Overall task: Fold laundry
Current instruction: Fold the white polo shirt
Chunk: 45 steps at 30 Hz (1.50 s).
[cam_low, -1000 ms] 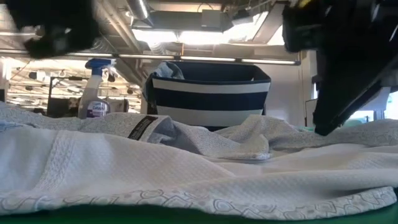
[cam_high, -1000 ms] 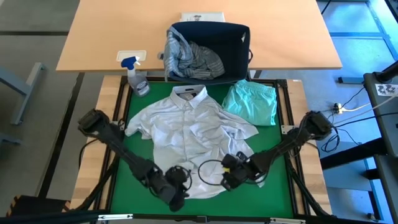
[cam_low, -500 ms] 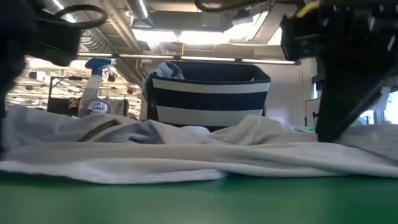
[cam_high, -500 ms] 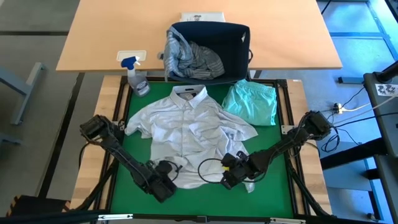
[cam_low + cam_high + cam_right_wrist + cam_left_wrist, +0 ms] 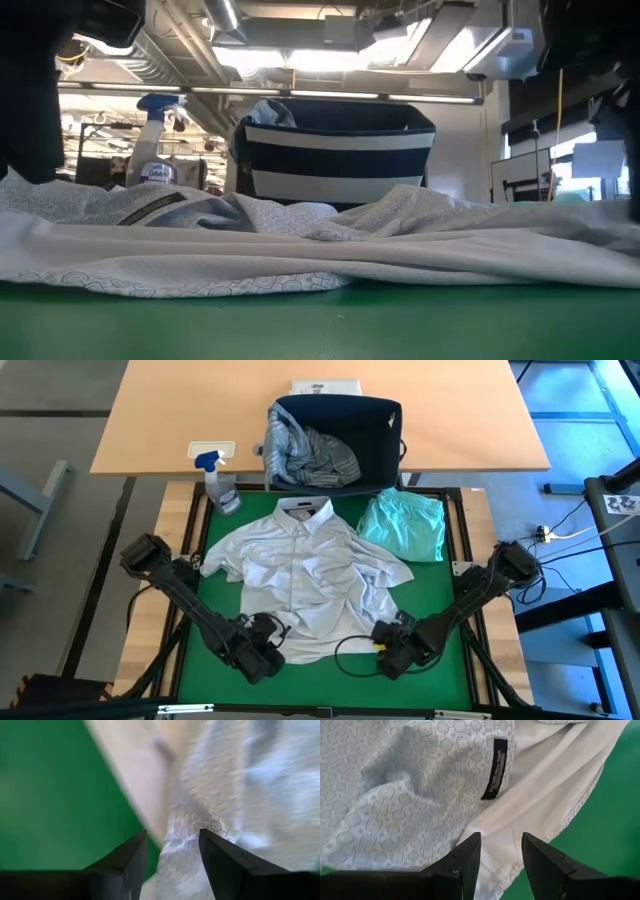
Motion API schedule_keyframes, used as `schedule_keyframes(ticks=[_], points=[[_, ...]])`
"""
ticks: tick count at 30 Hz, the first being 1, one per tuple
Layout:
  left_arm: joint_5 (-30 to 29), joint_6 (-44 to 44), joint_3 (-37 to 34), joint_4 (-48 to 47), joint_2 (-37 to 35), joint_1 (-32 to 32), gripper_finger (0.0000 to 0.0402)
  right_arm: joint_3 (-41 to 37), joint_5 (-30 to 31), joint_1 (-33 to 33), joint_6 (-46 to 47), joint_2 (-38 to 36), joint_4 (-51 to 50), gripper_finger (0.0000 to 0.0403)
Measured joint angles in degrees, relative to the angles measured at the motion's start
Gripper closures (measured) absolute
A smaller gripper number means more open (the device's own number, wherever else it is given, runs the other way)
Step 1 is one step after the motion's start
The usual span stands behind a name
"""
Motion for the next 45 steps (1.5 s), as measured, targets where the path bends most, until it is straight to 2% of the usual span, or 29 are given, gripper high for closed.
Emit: schedule_keyframes(ticks=[3,6,8,11,15,17,20,24,28,32,35,38,40,45], points=[[-1.5,1.0,0.0,0.3,0.0,0.5,0.0263,-0.5,4.2,-0.3,-0.7,0.4,-1.2,0.0221],[-1.7,2.3,0.0,0.5,0.0,0.9,0.0263,-1.7,5.7,-1.5,-3.8,0.4,-0.3,0.0223],[-1.9,2.8,0.0,0.8,0.0,0.9,0.0262,-2.1,6.9,-2.5,-5.8,0.4,-3.3,0.0234],[-1.9,3.2,0.0,0.8,0.0,0.9,0.0262,-2.2,8.7,-4.8,-8.9,0.4,-9.8,0.0278],[-2.0,3.4,0.0,0.8,0.0,0.9,0.0262,-1.9,12.9,-8.9,-14.1,-0.6,-21.0,0.0371],[-2.5,3.6,0.0,0.8,0.0,0.8,0.0262,-1.4,15.8,-10.2,-15.2,-2.2,-24.9,0.0393],[-3.2,3.6,0.0,0.9,0.0,0.8,0.0262,0.0,16.6,-11.1,-14.8,-5.4,-27.0,0.0369],[-3.3,4.3,0.0,3.2,0.0,0.8,0.0262,2.4,8.1,-11.2,-10.3,-9.2,-26.1,0.0326],[-3.1,11.1,0.0,13.3,-0.2,1.1,0.0262,4.5,-0.5,-6.8,-4.1,-11.5,-21.5,0.0284],[-2.0,20.8,0.1,26.9,-0.2,1.7,0.0262,4.8,-3.3,1.2,0.8,-11.8,-11.6,0.0252],[-1.5,27.7,0.2,32.5,-0.2,2.7,0.0262,4.3,0.9,7.3,1.0,-10.3,-5.7,0.0238],[-0.5,31.5,0.2,32.2,0.2,4.4,0.0262,2.2,8.2,11.8,-0.8,-7.8,-3.7,0.0233],[2.3,34.1,0.2,32.5,1.2,5.7,0.0262,0.5,12.4,13.7,-4.6,-6.0,-1.4,0.0234],[8.6,38.8,0.2,36.5,4.4,7.2,0.0263,-2.1,13.0,14.8,-14.3,-1.5,3.8,0.0243]])
